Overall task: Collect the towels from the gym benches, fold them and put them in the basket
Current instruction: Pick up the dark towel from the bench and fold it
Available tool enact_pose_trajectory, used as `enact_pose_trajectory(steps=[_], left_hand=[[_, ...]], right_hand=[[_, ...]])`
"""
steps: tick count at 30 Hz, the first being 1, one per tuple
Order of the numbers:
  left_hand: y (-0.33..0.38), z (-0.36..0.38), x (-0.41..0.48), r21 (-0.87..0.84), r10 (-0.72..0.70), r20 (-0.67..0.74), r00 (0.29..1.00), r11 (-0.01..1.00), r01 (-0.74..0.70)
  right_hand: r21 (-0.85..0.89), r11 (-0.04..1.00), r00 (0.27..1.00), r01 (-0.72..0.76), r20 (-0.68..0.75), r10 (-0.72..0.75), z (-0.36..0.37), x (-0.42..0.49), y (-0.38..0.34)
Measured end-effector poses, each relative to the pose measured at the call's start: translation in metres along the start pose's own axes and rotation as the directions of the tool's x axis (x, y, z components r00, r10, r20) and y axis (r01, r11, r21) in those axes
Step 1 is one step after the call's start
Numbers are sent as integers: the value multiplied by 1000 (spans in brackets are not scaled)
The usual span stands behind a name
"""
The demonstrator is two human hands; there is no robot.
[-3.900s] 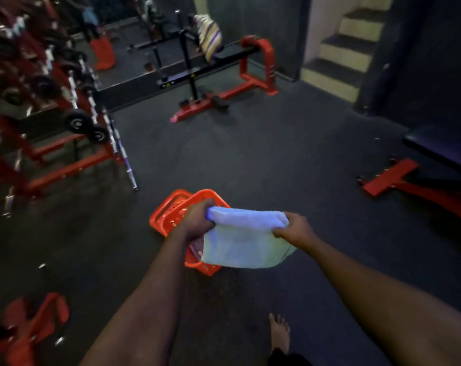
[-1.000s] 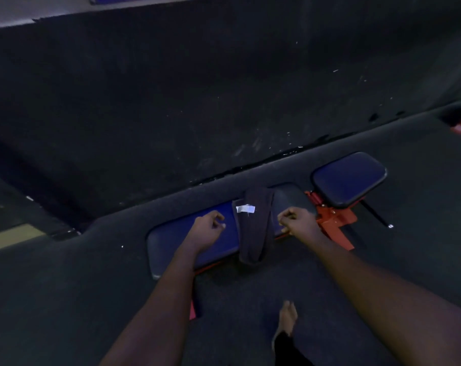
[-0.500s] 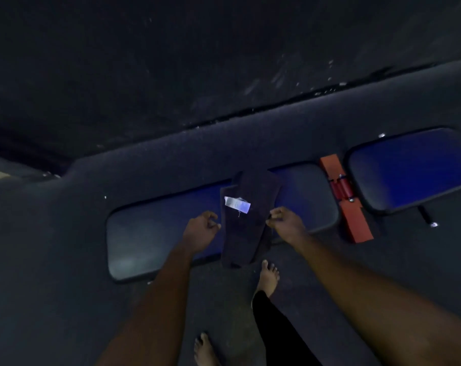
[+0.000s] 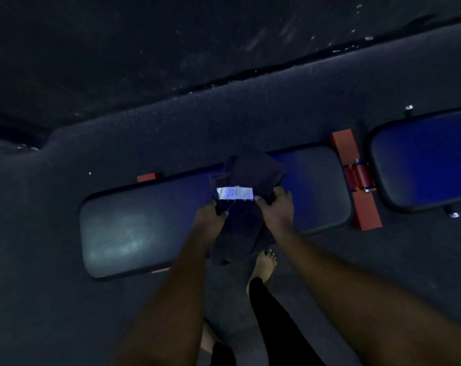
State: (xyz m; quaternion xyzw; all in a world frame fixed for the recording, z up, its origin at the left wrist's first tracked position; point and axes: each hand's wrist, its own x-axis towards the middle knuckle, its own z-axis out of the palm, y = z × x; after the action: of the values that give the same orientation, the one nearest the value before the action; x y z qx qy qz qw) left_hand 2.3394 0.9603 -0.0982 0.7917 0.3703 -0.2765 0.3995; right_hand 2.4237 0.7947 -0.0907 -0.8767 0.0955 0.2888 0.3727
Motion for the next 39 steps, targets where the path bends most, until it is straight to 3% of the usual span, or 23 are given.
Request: enact_pose_trajectory(steps=[5,9,13,17,20,22,25,26,28,32,36,39], left_hand=[[-2,-26,-37,-141,70,55,996,988,-62],[-8,-67,-80,-167,166,-58,984,970,-174],[-8,-111,-129,-78,211,-123,970,972,-222],[-16,-162,-189,-2,181,-48,982,983,-181],[-17,-196,-232,115,257,-44,966,961,-250],[-9,-214,-263,94,404,-117,907,914,-395],[16,-235,-314,-1,648,-177,741,753,-658],[27,-242,-331,5,720,-163,675,685,-729],[44,-253,-357,72,781,-68,621,625,-778],[57,-266,-390,164,659,147,737,719,-676],[50,-275,-398,268,606,71,792,753,-601],[54,-282,-408,240,655,-32,755,739,-630]], right_hand=[[13,1000,998,23,59,-24,-15,-19,-31],[128,986,993,111,20,-114,-37,-64,-57],[214,957,979,198,4,-204,-54,-113,-88],[221,924,947,314,-5,-320,-72,-167,-120],[186,888,902,421,22,-432,-87,-200,-144],[143,856,862,496,38,-505,-104,-242,-171],[59,809,801,585,111,-588,-132,-299,-203],[33,785,776,619,130,-617,-142,-316,-213],[-5,755,745,656,167,-646,-160,-342,-228],[-67,732,733,678,126,-668,-191,-382,-241],[-125,725,726,677,-44,-686,-218,-385,-231],[-124,757,739,641,-167,-653,-241,-386,-217]])
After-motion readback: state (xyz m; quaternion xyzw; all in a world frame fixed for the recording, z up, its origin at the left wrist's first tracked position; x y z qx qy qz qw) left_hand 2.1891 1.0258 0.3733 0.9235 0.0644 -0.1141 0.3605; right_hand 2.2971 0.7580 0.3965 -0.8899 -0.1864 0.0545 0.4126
